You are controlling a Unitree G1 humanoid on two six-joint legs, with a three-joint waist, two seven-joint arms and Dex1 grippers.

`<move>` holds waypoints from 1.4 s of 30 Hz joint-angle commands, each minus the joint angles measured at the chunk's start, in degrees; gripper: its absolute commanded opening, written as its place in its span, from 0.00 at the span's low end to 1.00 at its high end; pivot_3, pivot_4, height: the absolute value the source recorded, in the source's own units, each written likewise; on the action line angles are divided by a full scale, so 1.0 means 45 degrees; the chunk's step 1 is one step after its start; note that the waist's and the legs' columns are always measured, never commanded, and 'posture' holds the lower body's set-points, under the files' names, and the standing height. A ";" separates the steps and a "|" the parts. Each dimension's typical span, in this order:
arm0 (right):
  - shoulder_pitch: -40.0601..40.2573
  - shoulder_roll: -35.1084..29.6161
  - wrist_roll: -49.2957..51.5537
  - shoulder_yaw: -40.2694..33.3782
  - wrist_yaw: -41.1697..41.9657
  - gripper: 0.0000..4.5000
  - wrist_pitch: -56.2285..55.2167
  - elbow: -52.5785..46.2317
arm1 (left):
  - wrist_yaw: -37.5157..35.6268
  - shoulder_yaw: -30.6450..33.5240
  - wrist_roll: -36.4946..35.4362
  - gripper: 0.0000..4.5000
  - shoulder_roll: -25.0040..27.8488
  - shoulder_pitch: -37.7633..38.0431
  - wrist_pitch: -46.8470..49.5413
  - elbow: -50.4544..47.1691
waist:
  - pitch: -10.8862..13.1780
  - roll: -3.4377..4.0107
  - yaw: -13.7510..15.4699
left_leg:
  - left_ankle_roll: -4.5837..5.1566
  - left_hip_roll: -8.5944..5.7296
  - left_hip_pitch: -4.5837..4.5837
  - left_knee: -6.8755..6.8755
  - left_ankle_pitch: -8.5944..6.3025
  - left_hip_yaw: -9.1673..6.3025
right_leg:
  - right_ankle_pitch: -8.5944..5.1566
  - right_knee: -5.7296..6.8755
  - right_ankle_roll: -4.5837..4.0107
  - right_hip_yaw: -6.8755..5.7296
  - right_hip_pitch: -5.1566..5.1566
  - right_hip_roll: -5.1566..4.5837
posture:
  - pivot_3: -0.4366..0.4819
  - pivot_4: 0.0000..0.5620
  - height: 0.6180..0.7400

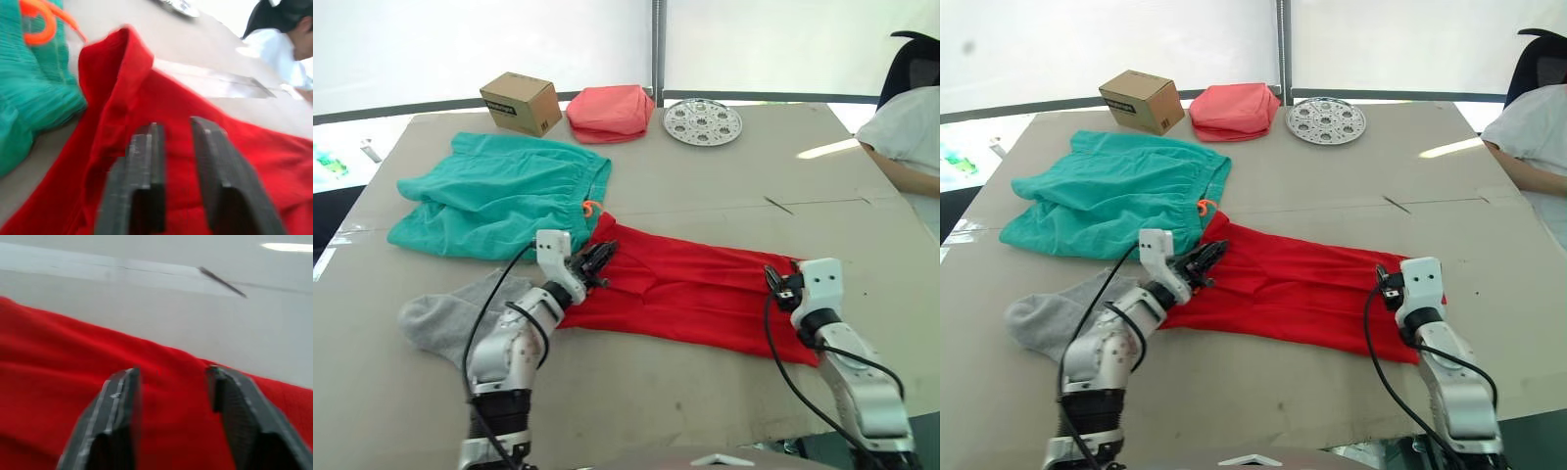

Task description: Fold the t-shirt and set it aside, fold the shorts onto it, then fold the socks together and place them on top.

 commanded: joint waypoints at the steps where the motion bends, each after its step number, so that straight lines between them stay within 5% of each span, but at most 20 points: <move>1: 0.1515 -0.2231 0.2316 -0.1439 0.2808 0.93 0.1331 -0.3144 | -0.3435 0.0007 -0.1176 0.62 0.2456 -0.0104 0.0701 -0.1163 | 0.0006 0.0002 0.0030 | 0.0000 0.0000 -0.0001 0.0000 -0.0001 0.0001 | -0.0001 0.0001 -0.0001 0.0000 -0.0003 -0.0001 | 0.48 0.27 1.00; 5: 0.3583 -0.4801 0.3773 -0.3000 0.5102 1.00 0.2283 -0.4595 | -0.7278 -0.0826 -0.0791 0.99 0.5017 0.0178 -0.0485 -0.0932 | 0.0014 0.0017 0.0084 | -0.0007 0.0011 -0.0015 -0.0024 -0.0005 0.0007 | -0.0020 -0.0007 -0.0019 -0.0010 -0.0046 -0.0010 | 0.48 0.27 1.00; 9: 0.5489 -0.6176 0.2865 -0.3678 0.6460 1.00 0.1655 -0.4343 | -0.9878 -0.1603 0.0937 0.99 0.6175 0.0520 -0.3508 0.0162 | 0.0015 0.0007 0.0096 | -0.0026 0.0008 -0.0020 -0.0022 -0.0016 0.0015 | -0.0047 -0.0022 0.0029 -0.0010 -0.0051 -0.0037 | 0.48 0.27 1.00; 15: 0.6073 -0.6318 0.1327 -0.3239 0.6471 1.00 0.0722 -0.3002 | -1.0662 -0.2159 0.2782 0.99 0.6280 0.1119 -0.6725 0.1565 | 0.0014 -0.0004 0.0091 | -0.0042 0.0022 -0.0079 -0.0020 -0.0026 0.0006 | -0.0048 -0.0037 0.0031 -0.0023 -0.0102 -0.0039 | 0.48 0.27 1.00; 28: 0.5314 -0.6233 0.0691 -0.2780 0.6343 1.00 0.1543 -0.2198 | -1.0695 -0.2496 0.3705 0.99 0.6392 0.0681 -0.7775 0.2670 | 0.0036 -0.0001 0.0111 | -0.0011 0.0033 -0.0120 -0.0009 -0.0008 -0.0023 | -0.0046 -0.0052 0.0032 -0.0066 -0.0107 -0.0042 | 0.48 0.27 1.00; 29: 0.5323 -0.6328 0.0592 -0.2679 0.6310 0.95 0.1746 -0.2095 | -1.0616 -0.2638 0.4010 1.00 0.6433 0.0648 -0.7823 0.2910 | 0.0036 -0.0002 0.0110 | -0.0010 0.0033 -0.0120 -0.0009 -0.0008 -0.0023 | -0.0046 -0.0053 0.0032 -0.0067 -0.0107 -0.0042 | 0.48 0.27 1.00; 34: 0.4751 -0.6750 -0.0015 -0.2196 0.5862 0.57 0.2599 -0.1652 | -1.0804 -0.3475 0.4863 0.66 0.6791 0.0881 -0.7571 0.3254 | 0.0017 -0.0016 0.0108 | -0.0009 0.0036 -0.0118 -0.0011 -0.0008 -0.0029 | -0.0046 -0.0052 0.0031 -0.0076 -0.0105 -0.0038 | 0.48 0.27 1.00; 39: 0.3010 -0.7523 -0.0266 -0.1557 0.5447 0.00 0.4570 -0.2397 | -1.0785 -0.3446 0.3440 0.11 0.7229 0.2089 -0.5065 0.1078 | 0.0009 -0.0015 0.0047 | -0.0043 0.0037 -0.0099 0.0007 -0.0034 0.0035 | -0.0046 -0.0056 0.0035 -0.0079 -0.0105 -0.0109 | 0.48 0.27 1.00; 40: 0.2452 -0.7788 -0.0379 -0.1314 0.5382 0.00 0.5055 -0.2527 | -1.0628 -0.3339 0.3110 0.03 0.7283 0.2434 -0.4554 0.0484 | 0.0013 -0.0014 -0.0018 | -0.0039 0.0038 -0.0095 0.0007 -0.0036 0.0042 | -0.0046 -0.0057 0.0035 -0.0088 -0.0105 -0.0119 | 0.48 0.27 1.00; 42: 0.1020 -0.8309 -0.0335 -0.0657 0.5397 0.00 0.6202 -0.2680 | -1.0215 -0.3154 0.2780 0.01 0.7332 0.3145 -0.3912 -0.0577 | 0.0025 -0.0002 -0.0020 | -0.0030 0.0040 -0.0092 0.0006 -0.0040 0.0054 | -0.0045 -0.0054 0.0034 -0.0116 -0.0114 -0.0150 | 0.48 0.27 1.00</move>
